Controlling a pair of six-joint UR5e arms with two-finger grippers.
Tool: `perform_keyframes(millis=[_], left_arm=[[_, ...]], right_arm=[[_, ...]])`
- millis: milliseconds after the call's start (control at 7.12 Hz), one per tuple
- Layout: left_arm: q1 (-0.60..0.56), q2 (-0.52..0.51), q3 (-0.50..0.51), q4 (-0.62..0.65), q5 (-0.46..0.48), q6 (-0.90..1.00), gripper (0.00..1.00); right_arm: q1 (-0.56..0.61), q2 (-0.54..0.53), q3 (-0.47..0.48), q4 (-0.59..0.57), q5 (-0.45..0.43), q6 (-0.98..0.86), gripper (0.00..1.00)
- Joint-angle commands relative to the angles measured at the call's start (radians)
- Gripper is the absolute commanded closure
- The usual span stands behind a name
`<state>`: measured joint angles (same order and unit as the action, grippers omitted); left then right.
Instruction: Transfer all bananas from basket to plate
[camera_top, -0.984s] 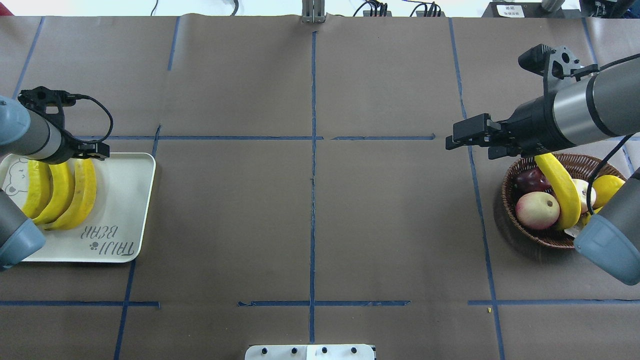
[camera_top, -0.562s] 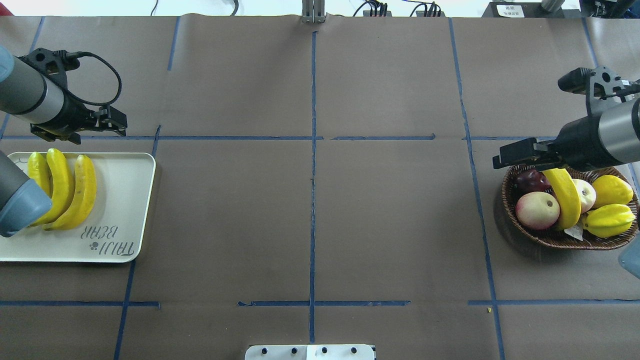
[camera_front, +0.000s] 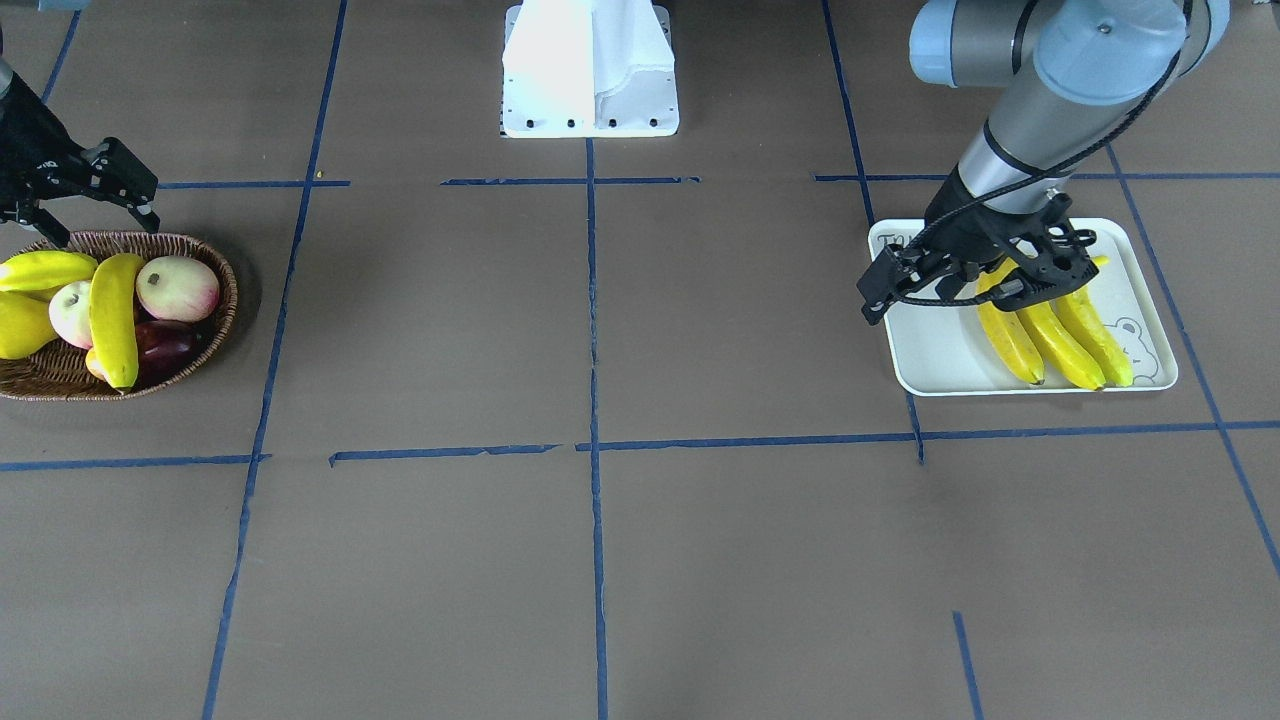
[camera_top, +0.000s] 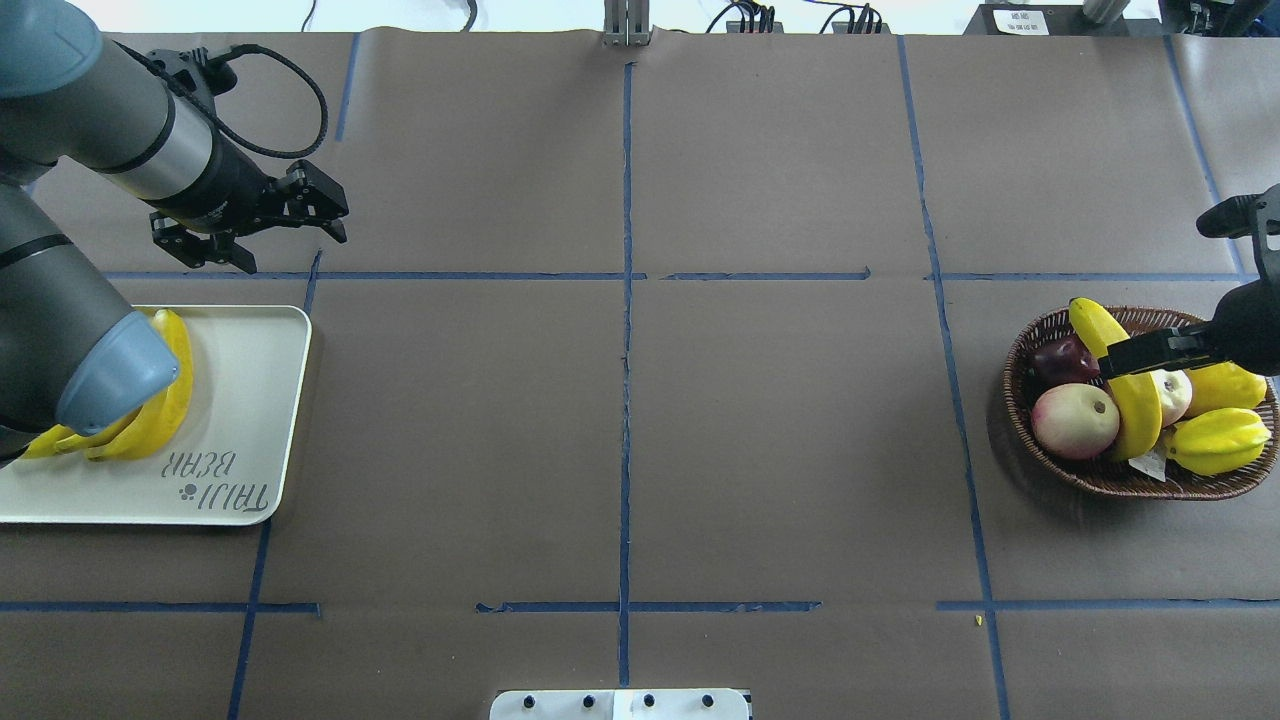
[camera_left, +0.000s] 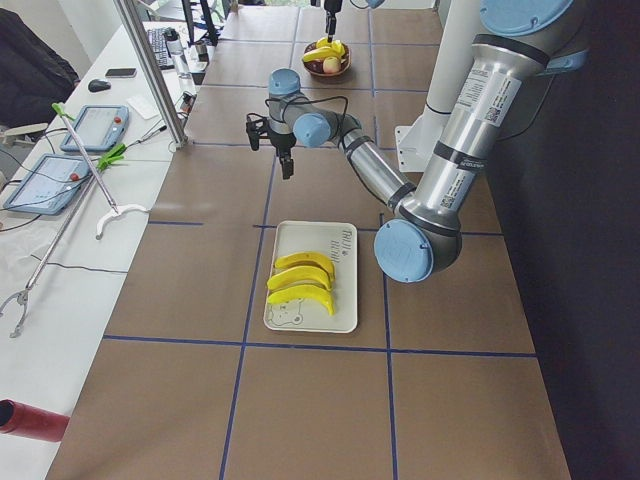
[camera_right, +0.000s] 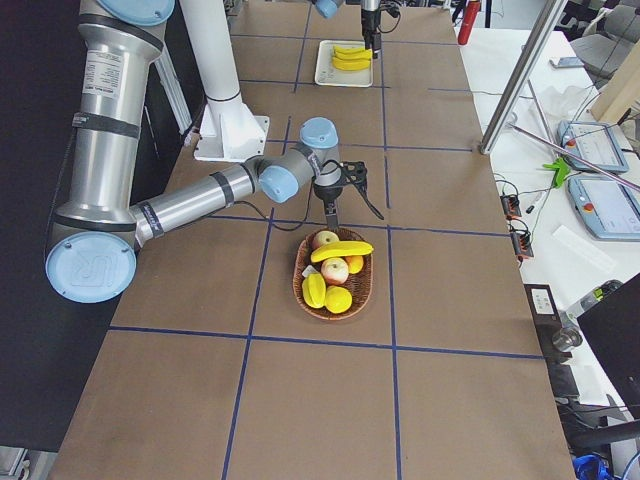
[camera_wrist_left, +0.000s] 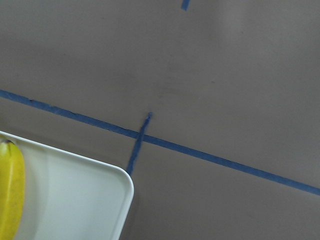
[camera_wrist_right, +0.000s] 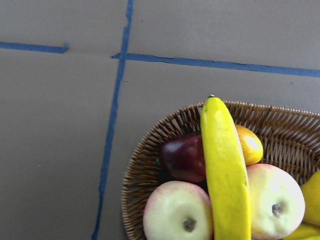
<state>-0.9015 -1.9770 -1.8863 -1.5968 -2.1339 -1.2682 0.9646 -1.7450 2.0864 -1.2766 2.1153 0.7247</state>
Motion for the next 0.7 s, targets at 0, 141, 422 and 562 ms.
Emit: perform_keyframes(millis=[0, 141, 422, 562], left_arm=[[0.021, -0.005, 0.021, -0.034, -0.001, -0.010, 0.00], [0.021, -0.002, 0.022, -0.047, 0.000, -0.010, 0.00], [0.021, -0.002, 0.026, -0.048, 0.000, -0.008, 0.00], [0.021, -0.003, 0.026, -0.049, 0.000, -0.007, 0.00]], right_arm=[[-0.001, 0.005, -0.107, 0.000, -0.034, -0.103, 0.01], [-0.009, 0.010, -0.123, -0.001, -0.032, -0.102, 0.01], [-0.026, 0.041, -0.181, -0.001, -0.028, -0.108, 0.00], [-0.033, 0.041, -0.187, -0.001, -0.026, -0.105, 0.00]])
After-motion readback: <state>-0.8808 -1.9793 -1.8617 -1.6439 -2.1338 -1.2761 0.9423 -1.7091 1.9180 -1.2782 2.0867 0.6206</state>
